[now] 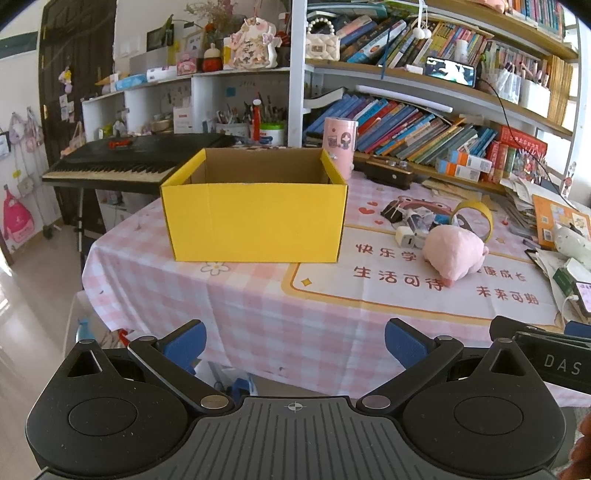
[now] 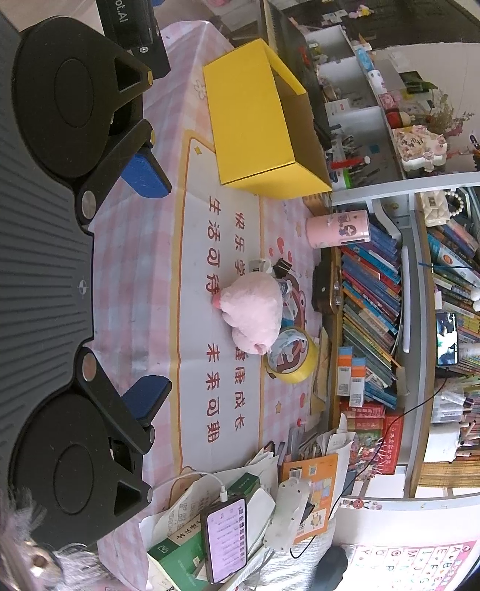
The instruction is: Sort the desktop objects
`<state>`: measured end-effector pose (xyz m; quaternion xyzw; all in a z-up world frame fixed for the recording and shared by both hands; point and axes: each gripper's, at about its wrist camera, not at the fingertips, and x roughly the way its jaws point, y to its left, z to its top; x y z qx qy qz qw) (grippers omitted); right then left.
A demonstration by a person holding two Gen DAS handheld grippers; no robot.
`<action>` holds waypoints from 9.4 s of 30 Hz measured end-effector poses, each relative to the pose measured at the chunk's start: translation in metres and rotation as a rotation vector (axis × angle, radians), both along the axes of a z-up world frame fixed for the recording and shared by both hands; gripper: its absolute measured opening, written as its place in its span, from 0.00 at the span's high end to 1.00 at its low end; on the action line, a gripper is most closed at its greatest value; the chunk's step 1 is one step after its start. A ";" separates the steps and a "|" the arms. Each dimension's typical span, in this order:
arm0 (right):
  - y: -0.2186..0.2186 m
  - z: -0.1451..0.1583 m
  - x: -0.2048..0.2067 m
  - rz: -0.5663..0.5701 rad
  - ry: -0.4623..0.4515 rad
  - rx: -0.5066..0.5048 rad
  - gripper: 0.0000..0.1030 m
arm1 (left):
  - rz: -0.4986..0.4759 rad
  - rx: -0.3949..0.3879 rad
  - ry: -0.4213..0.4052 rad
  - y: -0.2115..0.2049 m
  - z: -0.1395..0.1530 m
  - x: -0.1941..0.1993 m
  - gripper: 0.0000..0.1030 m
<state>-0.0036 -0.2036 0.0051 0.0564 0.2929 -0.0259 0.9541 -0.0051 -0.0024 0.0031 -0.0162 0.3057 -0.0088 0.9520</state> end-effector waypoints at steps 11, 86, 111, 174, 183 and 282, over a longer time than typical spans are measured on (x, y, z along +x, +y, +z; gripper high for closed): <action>0.002 0.000 0.000 0.005 -0.001 0.000 0.00 | -0.005 0.002 -0.001 -0.001 -0.001 -0.001 0.00; -0.122 0.002 0.113 -0.042 0.034 0.031 0.00 | -0.087 0.011 0.067 -0.116 -0.009 0.105 0.00; -0.202 -0.003 0.207 0.033 0.044 0.057 0.00 | -0.173 0.034 0.134 -0.206 -0.036 0.187 0.00; -0.154 -0.048 0.285 0.390 0.137 -0.247 0.50 | 0.068 -0.123 0.205 -0.171 -0.065 0.202 0.02; -0.151 -0.046 0.286 0.419 0.148 -0.218 0.61 | 0.092 -0.199 0.199 -0.163 -0.070 0.207 0.10; 0.108 0.002 0.033 0.453 0.254 0.033 0.62 | -0.001 -0.312 0.060 0.109 0.000 -0.010 0.22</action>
